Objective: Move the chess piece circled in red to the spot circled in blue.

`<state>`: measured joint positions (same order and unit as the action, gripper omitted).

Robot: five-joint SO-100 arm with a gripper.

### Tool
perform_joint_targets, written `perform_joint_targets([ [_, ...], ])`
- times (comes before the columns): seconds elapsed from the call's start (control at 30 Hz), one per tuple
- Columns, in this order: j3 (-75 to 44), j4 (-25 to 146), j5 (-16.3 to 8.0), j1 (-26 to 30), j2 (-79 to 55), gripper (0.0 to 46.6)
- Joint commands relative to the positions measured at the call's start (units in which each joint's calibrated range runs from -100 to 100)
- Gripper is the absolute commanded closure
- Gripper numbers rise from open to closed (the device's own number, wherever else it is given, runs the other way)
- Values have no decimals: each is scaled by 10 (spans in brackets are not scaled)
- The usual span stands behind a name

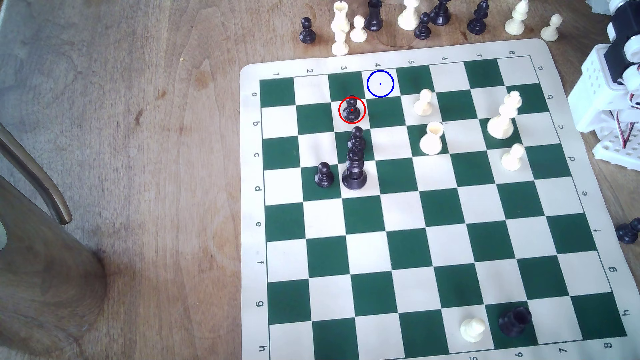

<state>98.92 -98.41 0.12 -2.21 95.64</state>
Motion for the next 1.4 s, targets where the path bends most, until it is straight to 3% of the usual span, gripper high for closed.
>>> perform_joint_targets([
  [0.0,4,6,0,1,2,465],
  [0.4,-181,299,0,9,1,465],
  [0.9,-293,671,-2,30,1,465],
  [1.1,-332,909,0,27,1,464],
  [1.17,-400,1105,0,30,-6,464],
  [1.37,-489,1275,-15,98,-131,464],
])
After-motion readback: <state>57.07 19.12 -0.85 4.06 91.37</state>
